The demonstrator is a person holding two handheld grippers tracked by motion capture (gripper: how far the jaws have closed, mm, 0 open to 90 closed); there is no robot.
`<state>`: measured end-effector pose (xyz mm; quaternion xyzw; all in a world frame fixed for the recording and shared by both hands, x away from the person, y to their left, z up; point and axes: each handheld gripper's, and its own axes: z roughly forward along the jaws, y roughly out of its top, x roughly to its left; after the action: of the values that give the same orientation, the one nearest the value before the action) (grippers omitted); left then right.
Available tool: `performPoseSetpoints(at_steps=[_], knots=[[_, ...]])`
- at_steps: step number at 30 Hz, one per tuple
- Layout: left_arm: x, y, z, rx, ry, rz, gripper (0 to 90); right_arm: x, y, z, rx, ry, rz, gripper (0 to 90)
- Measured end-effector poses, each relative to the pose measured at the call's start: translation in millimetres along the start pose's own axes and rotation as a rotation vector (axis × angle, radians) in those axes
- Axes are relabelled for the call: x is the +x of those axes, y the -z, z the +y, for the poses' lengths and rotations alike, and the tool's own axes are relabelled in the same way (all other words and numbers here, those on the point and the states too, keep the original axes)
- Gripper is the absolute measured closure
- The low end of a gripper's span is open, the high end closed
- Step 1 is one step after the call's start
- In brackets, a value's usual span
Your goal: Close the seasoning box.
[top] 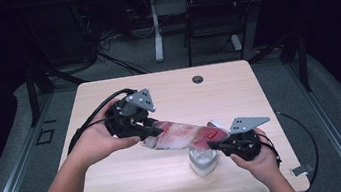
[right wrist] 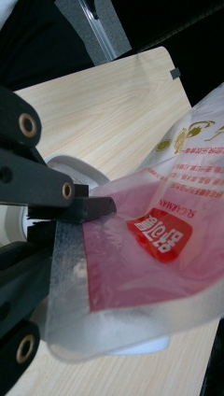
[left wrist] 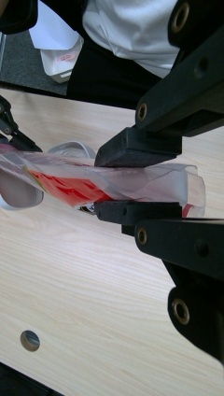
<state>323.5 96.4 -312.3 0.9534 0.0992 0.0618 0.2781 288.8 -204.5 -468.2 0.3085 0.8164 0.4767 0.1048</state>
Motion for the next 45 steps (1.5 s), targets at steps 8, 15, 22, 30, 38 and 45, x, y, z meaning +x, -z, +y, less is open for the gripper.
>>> performPoseSetpoints(at_steps=[8,15,22,30,38,45], knots=[[-1.3,0.7,3.1,0.002,-0.003,0.0,73.4,-0.7,0.0,-0.5,-0.002,-0.003,0.002,88.6],[-1.5,1.0,4.4,0.002,-0.007,0.003,73.4,-0.6,-0.4,-0.7,0.0,-0.003,0.004,88.6],[-1.4,0.9,5.4,0.006,-0.009,0.002,73.4,-0.9,-0.7,-1.0,0.004,-0.003,0.006,88.6],[-1.8,0.1,6.9,0.006,-0.013,0.002,73.4,-1.0,-2.5,-2.2,0.006,-0.007,0.009,88.6],[-1.7,0.1,7.2,0.006,-0.013,0.003,73.4,-1.0,-2.5,-2.3,0.006,-0.008,0.008,88.6],[-1.7,0.1,7.6,0.006,-0.015,0.003,73.4,-0.8,-2.9,-2.5,0.01,-0.007,0.007,88.6]])
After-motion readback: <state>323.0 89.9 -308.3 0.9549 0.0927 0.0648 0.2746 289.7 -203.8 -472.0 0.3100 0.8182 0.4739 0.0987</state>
